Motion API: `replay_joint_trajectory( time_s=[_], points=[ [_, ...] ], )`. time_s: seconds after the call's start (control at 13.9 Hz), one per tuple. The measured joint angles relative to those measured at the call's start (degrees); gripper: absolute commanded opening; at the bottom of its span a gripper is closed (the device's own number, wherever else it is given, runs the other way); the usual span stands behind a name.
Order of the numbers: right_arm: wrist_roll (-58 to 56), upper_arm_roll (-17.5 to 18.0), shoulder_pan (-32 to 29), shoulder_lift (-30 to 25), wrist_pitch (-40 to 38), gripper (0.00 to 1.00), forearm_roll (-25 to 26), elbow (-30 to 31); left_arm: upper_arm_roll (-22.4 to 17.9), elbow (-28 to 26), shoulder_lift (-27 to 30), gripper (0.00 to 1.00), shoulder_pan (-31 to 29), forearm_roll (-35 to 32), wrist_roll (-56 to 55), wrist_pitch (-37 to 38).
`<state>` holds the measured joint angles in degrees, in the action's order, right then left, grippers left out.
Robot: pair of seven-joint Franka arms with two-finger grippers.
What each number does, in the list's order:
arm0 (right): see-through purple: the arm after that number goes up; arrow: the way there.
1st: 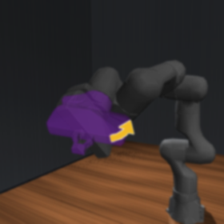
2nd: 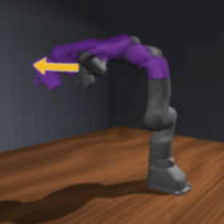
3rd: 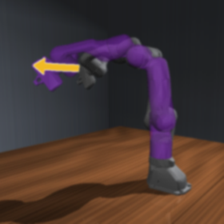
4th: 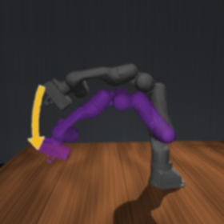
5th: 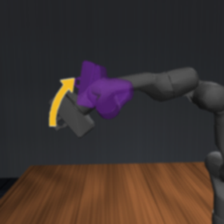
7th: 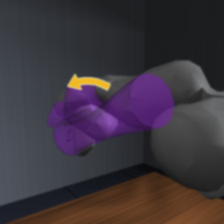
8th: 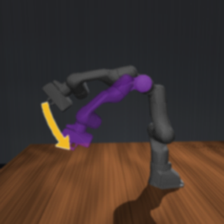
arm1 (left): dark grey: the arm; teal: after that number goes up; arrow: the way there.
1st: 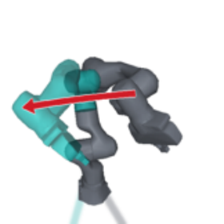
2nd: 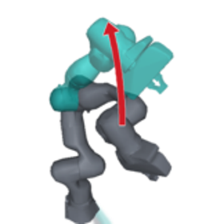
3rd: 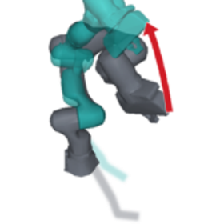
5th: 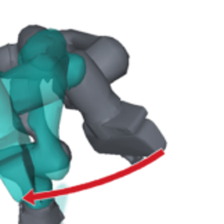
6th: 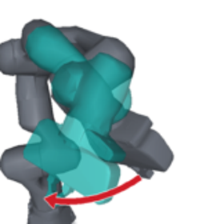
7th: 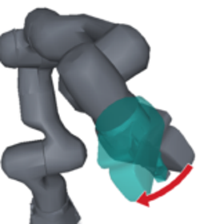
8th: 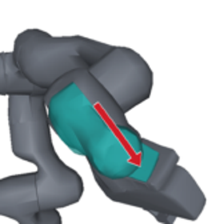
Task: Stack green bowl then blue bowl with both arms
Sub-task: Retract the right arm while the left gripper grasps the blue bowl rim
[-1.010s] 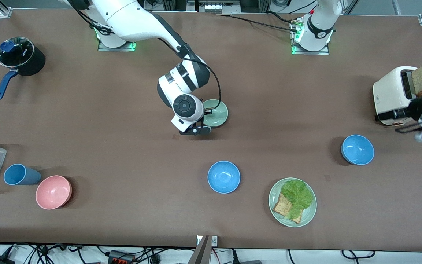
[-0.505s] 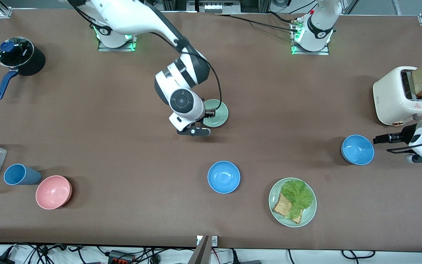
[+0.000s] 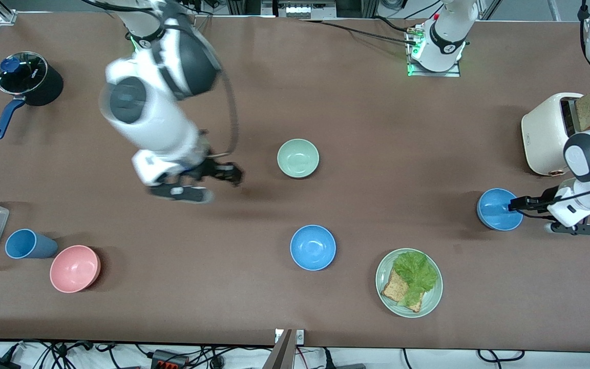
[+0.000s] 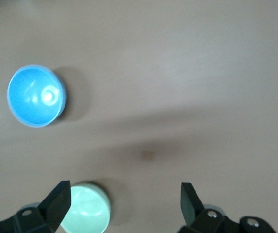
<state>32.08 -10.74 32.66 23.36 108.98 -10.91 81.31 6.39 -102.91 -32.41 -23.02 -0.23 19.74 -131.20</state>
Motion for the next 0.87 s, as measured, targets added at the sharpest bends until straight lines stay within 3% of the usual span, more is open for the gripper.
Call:
replay_joint_trajectory(
  time_s=[0.14, 0.43, 0.65, 0.87],
  points=[
    [-2.8, -2.5, -3.4, -2.0, -4.1, 1.0, 0.1, 0.0, 0.0, -1.3, -0.1, 0.86, -0.6, 0.0, 1.1, -1.4],
    [-11.9, -5.7, -9.8, -3.6, -8.5, 1.0, 0.4, 0.2, 0.0, -1.5, -0.1, 0.54, -0.9, 0.0, 1.5, -1.7],
    [-14.7, -8.5, -10.8, -5.0, -8.9, 1.0, 0.8, 0.2, 0.0, -1.7, -0.3, 0.45, -0.9, 0.0, 1.6, -1.7],
    [-21.8, -7.0, -17.0, -7.2, -13.5, 1.0, 0.9, -2.1, 0.1, -2.0, -0.7, 0.31, -0.8, 0.0, 1.7, -1.7]
  ],
)
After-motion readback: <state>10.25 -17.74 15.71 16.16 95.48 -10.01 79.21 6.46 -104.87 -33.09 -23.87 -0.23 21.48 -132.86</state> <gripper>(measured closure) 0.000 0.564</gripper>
